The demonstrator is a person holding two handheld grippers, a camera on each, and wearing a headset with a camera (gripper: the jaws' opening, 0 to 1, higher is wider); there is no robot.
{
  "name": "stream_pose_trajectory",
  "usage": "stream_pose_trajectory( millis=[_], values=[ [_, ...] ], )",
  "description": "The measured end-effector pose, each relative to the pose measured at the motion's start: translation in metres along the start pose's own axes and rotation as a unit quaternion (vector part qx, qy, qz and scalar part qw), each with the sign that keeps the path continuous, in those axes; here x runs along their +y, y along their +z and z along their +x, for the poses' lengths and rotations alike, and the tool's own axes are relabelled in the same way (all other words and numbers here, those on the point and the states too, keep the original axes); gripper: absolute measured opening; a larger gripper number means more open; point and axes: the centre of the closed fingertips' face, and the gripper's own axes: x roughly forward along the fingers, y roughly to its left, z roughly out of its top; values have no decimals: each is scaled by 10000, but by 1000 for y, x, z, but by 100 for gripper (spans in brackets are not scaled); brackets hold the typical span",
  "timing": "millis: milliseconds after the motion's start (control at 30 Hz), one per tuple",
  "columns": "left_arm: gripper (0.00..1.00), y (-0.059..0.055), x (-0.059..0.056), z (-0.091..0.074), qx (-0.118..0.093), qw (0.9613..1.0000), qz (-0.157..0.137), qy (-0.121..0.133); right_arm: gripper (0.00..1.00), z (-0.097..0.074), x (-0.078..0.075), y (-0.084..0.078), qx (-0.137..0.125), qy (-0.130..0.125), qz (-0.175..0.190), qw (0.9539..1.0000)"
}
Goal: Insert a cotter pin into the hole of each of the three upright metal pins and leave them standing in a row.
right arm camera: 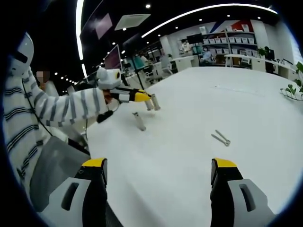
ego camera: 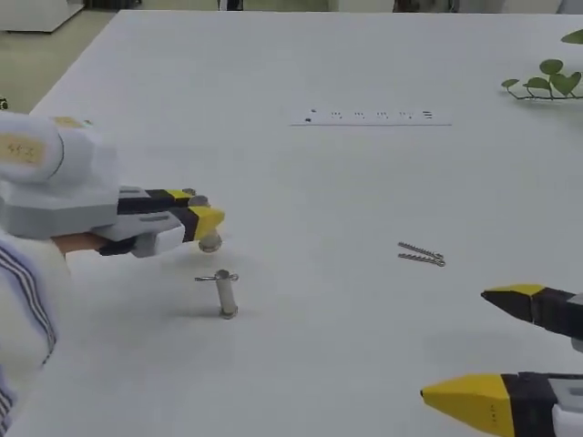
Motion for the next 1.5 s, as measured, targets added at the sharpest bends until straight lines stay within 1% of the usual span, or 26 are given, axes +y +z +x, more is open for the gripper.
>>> stream_pose_trajectory(
  millis=[133,233,300,467,567,667,733,833,867,933,967,1033,1133,1200,1300,1333,1367,1400,1433,1500],
  values=[
    [11,11,-5,-14,-30,9999,157,-33,92,0,2,0,-23,11,-11,10000],
    [11,16,-9,-23,-30,9998,202,-50,92,1,4,1,-56,25,-23,10000],
    [11,20,-15,-31,-27,9997,232,-72,92,1,6,1,-66,47,-39,10000],
    [11,27,-32,-49,-42,9997,188,-134,92,1,8,0,-51,98,-75,9999],
    [11,30,-47,-60,-101,9996,169,-201,92,1,10,-2,-14,138,-103,9999],
    [11,31,-63,-66,-117,9994,190,-279,92,1,11,-3,11,161,-131,9998],
    [11,28,-74,-69,-108,9990,285,-332,92,0,11,-3,19,169,-150,9997],
    [11,24,-87,-70,-77,9984,346,-435,92,0,12,-4,63,188,-187,9996],
    [11,23,-94,-69,-73,9982,351,-474,92,0,13,-4,69,193,-205,9996],
    [11,19,-101,-69,-80,9979,366,-536,92,-1,14,-3,80,211,-220,9995],
    [11,18,-102,-69,-83,9978,363,-547,92,-1,15,-3,87,216,-234,9995],
    [11,14,-111,-67,-75,9975,324,-631,92,-2,15,-3,95,213,-254,9994],
    [11,6,-121,-65,-27,9960,430,-787,92,-2,16,-5,127,201,-256,9994],
    [11,1,-124,-63,-40,9954,416,-857,92,-3,16,-6,145,192,-255,9994],
    [11,-6,-126,-59,-48,9952,351,-907,92,-4,17,-8,169,173,-244,9994],
    [11,-8,-127,-58,-28,9951,389,-913,92,-4,17,-8,173,169,-243,9994],
    [11,-13,-128,-56,29,9940,533,-950,92,-4,17,-9,177,160,-232,9994],
    [11,-16,-129,-55,57,9937,552,-970,92,-4,17,-9,179,155,-229,9995],
    [11,-18,-129,-54,80,9935,544,-992,92,-4,17,-9,184,150,-223,9995],
    [11,-24,-130,-51,144,9934,437,-1052,92,-4,16,-11,209,123,-207,9995]
  ],
)
